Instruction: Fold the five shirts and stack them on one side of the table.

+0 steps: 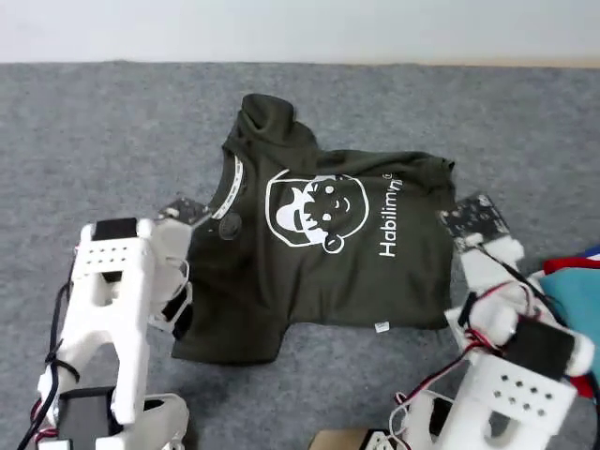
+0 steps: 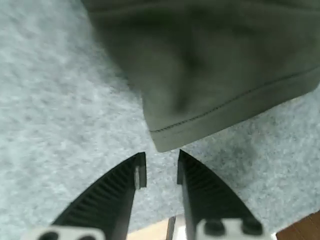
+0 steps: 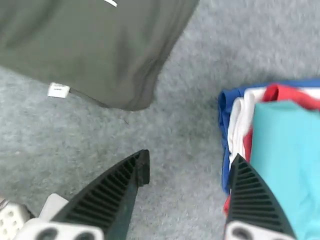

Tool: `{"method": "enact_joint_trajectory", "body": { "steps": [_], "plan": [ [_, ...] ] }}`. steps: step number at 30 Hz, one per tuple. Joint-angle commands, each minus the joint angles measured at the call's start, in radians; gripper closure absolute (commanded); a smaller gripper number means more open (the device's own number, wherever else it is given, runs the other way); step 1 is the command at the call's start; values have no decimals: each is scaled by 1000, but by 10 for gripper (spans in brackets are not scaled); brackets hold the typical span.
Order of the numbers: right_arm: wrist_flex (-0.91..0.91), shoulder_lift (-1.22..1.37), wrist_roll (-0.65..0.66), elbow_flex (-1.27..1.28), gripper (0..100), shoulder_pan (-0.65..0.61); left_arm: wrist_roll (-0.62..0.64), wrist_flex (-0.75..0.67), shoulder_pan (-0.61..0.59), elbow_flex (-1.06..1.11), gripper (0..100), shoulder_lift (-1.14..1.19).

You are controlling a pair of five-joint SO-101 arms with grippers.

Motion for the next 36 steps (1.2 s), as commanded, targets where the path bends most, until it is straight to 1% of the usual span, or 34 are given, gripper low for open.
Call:
{"method": "enact_joint_trajectory", "body": {
  "steps": [1,4,6,10,15,18,22,25,28,30,36],
  "plan": [
    [-21,-44,-3,28,739,61,-12,-86,-9,44,855,-38],
    [-19,-65,6,44,739,79,-9,-172,-9,87,848,-38],
    [-19,-79,48,49,739,93,-9,-213,-9,119,844,-38],
    [-22,-88,112,49,739,130,-9,-253,-9,170,808,-38],
    [-54,-88,118,49,739,168,-8,-296,-8,200,799,-34],
    [-54,-88,118,49,739,166,-8,-308,-9,194,785,28],
    [-54,-88,118,49,739,166,-8,-313,-9,130,788,184],
    [-54,-88,118,49,739,166,-14,-252,-6,54,839,284],
    [-54,-88,118,49,739,166,-25,-241,0,19,937,344],
    [-54,-88,118,49,739,166,-68,-239,21,21,1000,353],
    [-45,-88,117,49,740,166,-80,-238,29,13,998,348]
  ]
}}
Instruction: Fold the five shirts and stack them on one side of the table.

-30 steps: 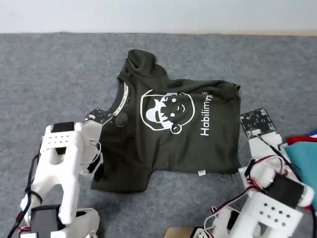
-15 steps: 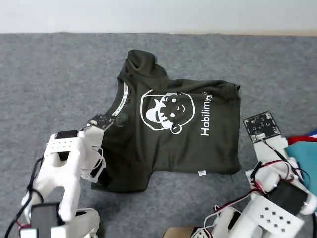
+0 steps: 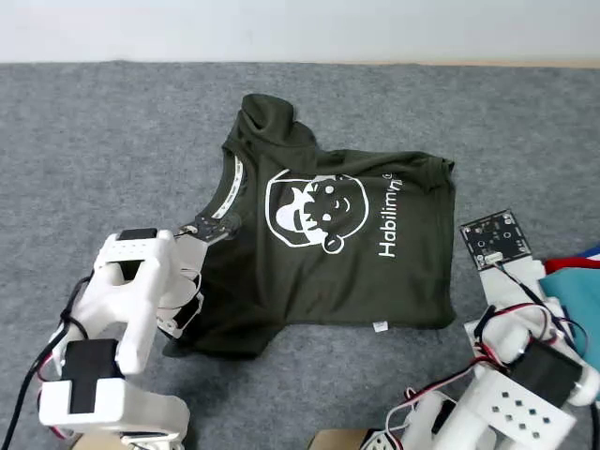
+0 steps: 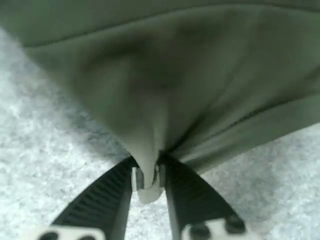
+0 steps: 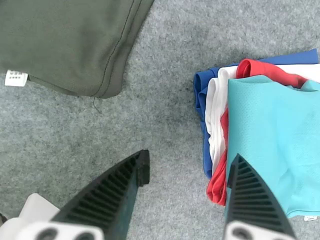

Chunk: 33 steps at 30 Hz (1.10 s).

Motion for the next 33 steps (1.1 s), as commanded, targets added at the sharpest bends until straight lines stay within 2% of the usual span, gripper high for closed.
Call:
{"method": "enact_joint_trajectory", "body": {
  "steps": [1,12,19,27,30,33],
  "plan": [
    [-4,-12,8,-6,740,18,-11,-9,3,-12,998,26],
    [-1,-1,5,121,740,-12,-8,6,5,-13,998,-361],
    [15,22,5,196,738,-186,49,-26,9,-12,998,-408],
    [-61,265,0,141,736,-364,49,-163,5,77,998,-407],
    [-107,369,-74,97,734,-414,49,-227,5,136,998,-407],
    [-104,467,-140,38,690,-478,49,-285,5,191,998,-407]
  ]
}}
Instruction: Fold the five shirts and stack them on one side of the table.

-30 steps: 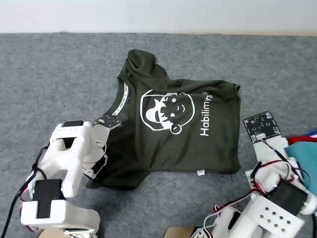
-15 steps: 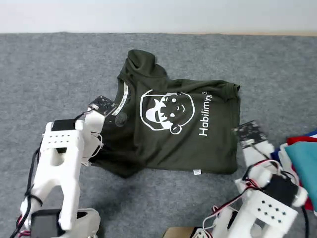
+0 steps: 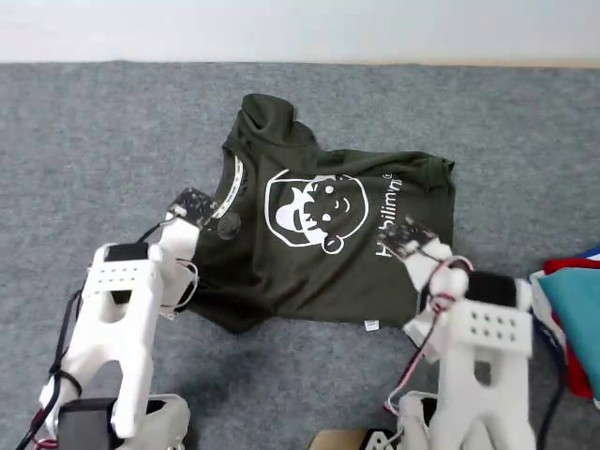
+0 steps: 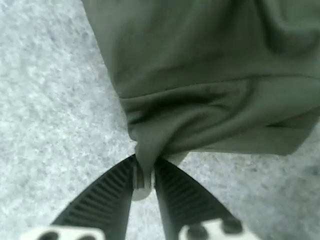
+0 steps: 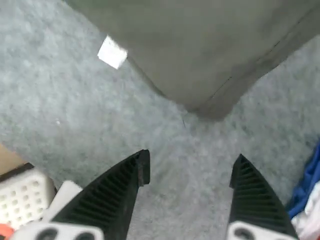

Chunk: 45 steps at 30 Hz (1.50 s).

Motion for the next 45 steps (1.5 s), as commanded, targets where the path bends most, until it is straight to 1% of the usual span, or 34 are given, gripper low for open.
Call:
{"method": "enact_joint_trajectory", "body": {
  "steps": [1,7,10,15,22,26,31,34,36,41,45],
  "plan": [
    [-13,102,-78,-114,675,-74,3,-78,2,41,998,-37],
    [-48,236,-89,-172,669,-142,3,-101,3,58,998,-41],
    [-113,297,-87,-172,669,-143,5,-101,6,58,998,-41],
    [-182,443,-89,-172,669,-137,57,-114,6,62,998,-44],
    [-294,593,-91,-175,669,-127,57,-118,3,62,998,-44],
    [-311,641,-92,-175,675,-125,54,-117,3,62,998,-44],
    [-351,679,-87,-175,782,-108,54,-117,3,62,998,-44],
    [-374,702,-87,-175,817,-76,54,-117,3,62,998,-44],
    [-369,708,-87,-176,844,-65,52,-117,3,62,998,-44],
    [-361,707,-84,-183,955,-65,52,-117,3,62,998,-44],
    [-288,705,-35,-262,983,-65,52,-117,2,53,998,-46]
  ]
}}
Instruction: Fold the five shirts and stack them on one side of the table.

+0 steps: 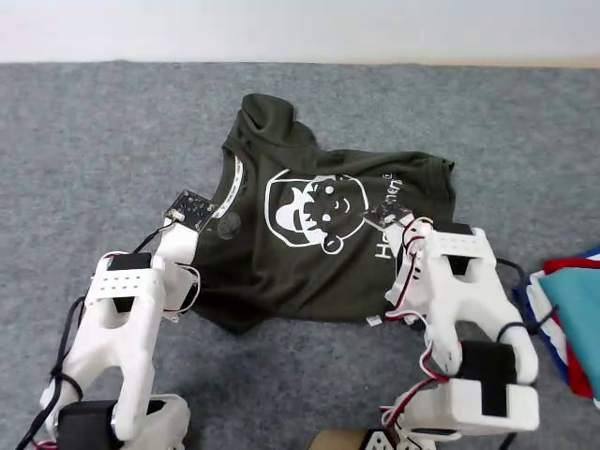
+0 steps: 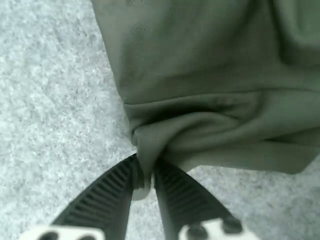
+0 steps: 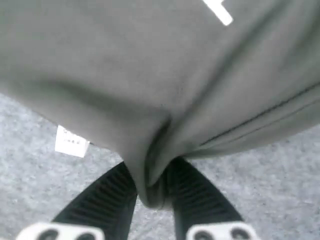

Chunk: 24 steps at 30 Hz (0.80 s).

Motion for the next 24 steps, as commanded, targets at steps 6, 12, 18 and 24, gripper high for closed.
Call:
{"method": "enact_joint_trajectory", "body": {
  "steps": [6,12,18,24],
  "plan": [
    [282,-81,32,-356,987,2,94,147,0,-220,998,-89],
    [435,-203,32,-641,987,1,170,290,58,-490,998,-301],
    [519,-308,29,-870,987,2,245,284,164,-659,998,-485],
    [519,-441,23,-1039,987,4,249,170,186,-791,998,-597]
  ]
}}
